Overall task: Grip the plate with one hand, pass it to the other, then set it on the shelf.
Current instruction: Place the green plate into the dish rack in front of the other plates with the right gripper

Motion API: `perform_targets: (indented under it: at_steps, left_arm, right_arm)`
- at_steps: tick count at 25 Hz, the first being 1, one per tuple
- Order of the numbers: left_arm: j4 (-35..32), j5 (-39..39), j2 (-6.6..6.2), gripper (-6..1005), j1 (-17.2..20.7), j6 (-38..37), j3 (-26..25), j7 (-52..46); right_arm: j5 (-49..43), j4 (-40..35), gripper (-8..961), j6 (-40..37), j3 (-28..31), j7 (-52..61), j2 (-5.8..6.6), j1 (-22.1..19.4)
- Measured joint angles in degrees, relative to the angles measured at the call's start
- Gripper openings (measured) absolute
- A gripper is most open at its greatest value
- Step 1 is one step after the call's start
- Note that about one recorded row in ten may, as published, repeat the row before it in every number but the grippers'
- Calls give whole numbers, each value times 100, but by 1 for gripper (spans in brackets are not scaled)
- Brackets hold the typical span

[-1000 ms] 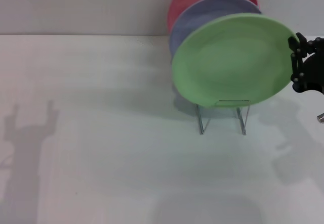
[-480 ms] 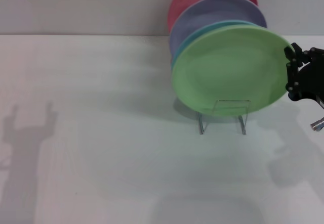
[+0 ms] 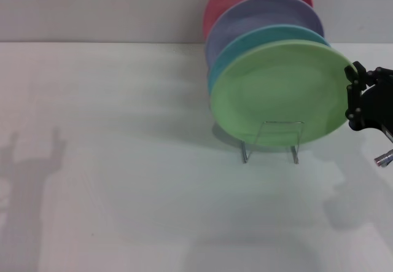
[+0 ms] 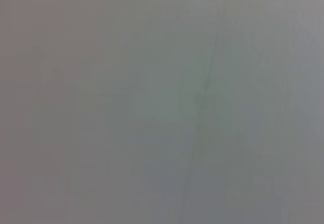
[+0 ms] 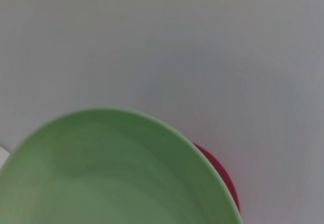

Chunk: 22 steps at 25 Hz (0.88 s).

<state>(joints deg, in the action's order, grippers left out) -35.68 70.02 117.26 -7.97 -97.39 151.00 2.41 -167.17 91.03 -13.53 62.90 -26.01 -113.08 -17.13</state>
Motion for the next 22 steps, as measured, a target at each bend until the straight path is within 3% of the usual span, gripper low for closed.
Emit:
perform_targets:
  at_steps: [22]
  left_arm:
    - [-35, -87, -46, 833, 163, -228, 0, -12]
  right_arm:
    - [44, 104, 191, -276, -93, 113, -58, -228]
